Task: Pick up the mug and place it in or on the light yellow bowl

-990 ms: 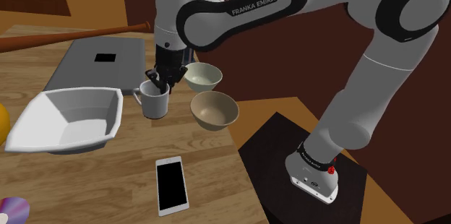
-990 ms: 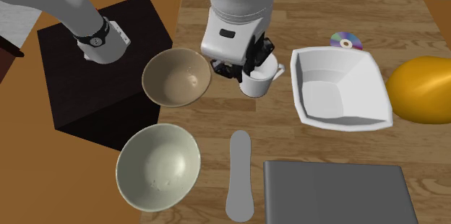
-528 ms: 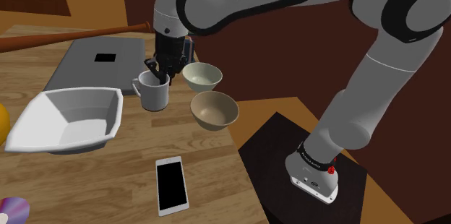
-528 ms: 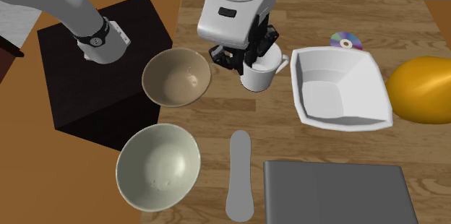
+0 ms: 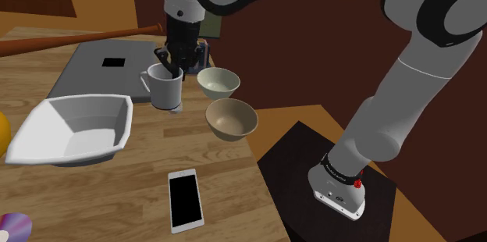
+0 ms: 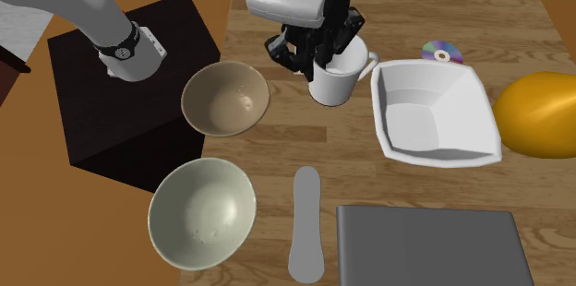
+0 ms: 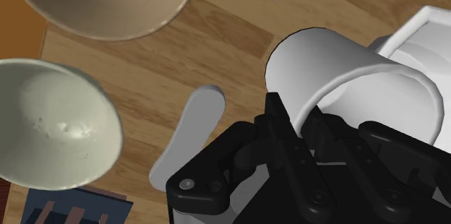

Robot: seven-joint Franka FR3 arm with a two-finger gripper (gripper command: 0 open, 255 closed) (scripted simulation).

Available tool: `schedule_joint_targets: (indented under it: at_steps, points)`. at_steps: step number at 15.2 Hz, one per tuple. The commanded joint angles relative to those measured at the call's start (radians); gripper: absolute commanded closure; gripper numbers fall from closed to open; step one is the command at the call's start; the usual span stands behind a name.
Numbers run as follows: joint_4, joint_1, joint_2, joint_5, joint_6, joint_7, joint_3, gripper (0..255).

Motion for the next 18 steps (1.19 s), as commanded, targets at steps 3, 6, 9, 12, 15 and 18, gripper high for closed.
schedule_joint_targets:
  at_steps: [3,6,9,12,15,18]
  points:
    - [0.020,-0.014,-0.018,0.011,-0.037,-0.028,-0.011,255]
    - [-0.007,-0.052,-0.053,0.032,-0.045,-0.107,-0.047,255]
    - [-0.023,-0.088,-0.077,0.046,-0.055,-0.184,-0.084,255]
    - [-0.028,-0.123,-0.092,0.055,-0.068,-0.259,-0.122,255]
    - [-0.023,-0.157,-0.097,0.060,-0.082,-0.331,-0.160,255]
    - [-0.007,-0.190,-0.093,0.062,-0.099,-0.401,-0.196,255]
